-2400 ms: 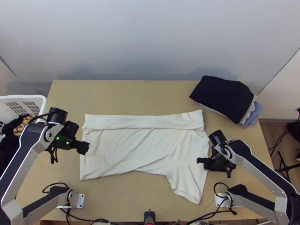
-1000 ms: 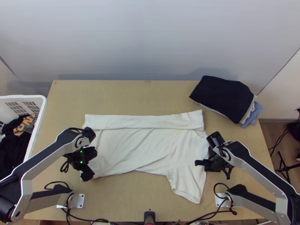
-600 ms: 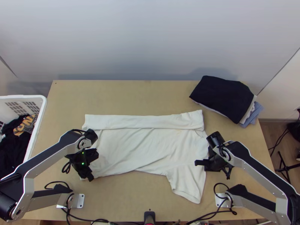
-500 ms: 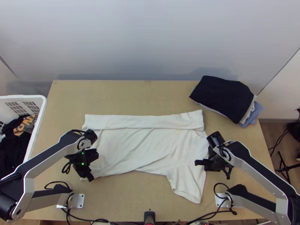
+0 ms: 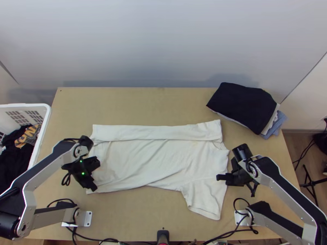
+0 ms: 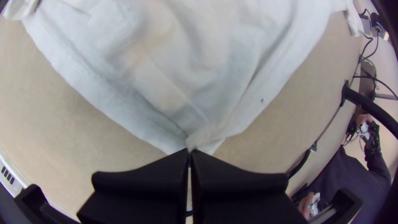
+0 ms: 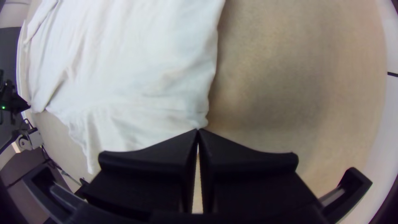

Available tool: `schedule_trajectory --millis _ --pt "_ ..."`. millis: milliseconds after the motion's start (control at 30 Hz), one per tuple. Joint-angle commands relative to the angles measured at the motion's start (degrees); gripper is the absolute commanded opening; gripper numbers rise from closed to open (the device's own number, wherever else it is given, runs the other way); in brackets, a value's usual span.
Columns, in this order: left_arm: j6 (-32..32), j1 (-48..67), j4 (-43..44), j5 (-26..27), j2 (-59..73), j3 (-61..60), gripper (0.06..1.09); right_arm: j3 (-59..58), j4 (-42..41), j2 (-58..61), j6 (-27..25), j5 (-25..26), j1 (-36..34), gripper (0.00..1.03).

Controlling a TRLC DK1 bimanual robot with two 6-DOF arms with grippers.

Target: Fold the t-shirt

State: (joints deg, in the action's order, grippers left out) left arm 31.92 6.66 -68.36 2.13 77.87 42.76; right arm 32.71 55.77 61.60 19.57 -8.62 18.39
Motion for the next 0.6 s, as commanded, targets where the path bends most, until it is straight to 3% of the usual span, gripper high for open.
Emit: schedule_trajectory --millis 0,567 --pt "2.4 -6.1 1.5 0.0 0.4 0.7 0.10 0.0 0.4 -1.0 -1.6 0.1 -2.2 0.03" --pt "6.7 -16.0 2.2 0.0 1.3 2.2 0.10 5.8 1.7 2.0 -3.9 3.6 -6.1 0.03"
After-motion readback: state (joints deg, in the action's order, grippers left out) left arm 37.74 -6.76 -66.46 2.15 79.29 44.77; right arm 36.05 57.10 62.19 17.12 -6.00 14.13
